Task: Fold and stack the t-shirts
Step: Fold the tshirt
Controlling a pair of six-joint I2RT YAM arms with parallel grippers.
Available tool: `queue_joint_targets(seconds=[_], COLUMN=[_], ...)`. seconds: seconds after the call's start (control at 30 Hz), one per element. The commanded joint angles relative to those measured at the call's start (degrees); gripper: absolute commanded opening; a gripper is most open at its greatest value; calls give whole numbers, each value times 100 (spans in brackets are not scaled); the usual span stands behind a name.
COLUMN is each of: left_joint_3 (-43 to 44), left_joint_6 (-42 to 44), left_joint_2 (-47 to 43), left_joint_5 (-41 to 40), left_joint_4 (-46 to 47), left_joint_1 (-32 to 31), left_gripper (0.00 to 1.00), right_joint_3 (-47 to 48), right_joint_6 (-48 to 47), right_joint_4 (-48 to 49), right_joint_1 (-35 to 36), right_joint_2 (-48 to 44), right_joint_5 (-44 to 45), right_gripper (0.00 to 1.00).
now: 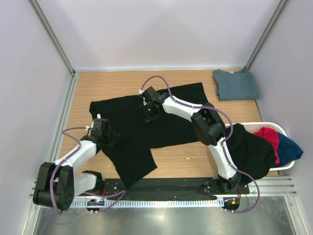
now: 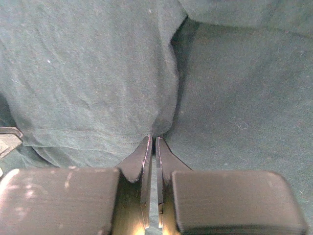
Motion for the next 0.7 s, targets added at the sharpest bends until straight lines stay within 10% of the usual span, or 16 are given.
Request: queue_joint_targets(seconds=[0.0,0.67], left_joint_3=[-12,93], left_joint_6=[43,166], left_joint_2=[-140,71], left_joint_5=[-17,-70], left_joint_4=[-9,-212], left_joint_1=[-7,-7], left_gripper=[32,31], right_joint_3=[296,419], right_joint_6=[38,11], right_joint_4=[-1,-88], right_joint_1=[30,30], right_joint_2=[-45,42], right_joint_5=[-18,9], right_gripper=[10,9])
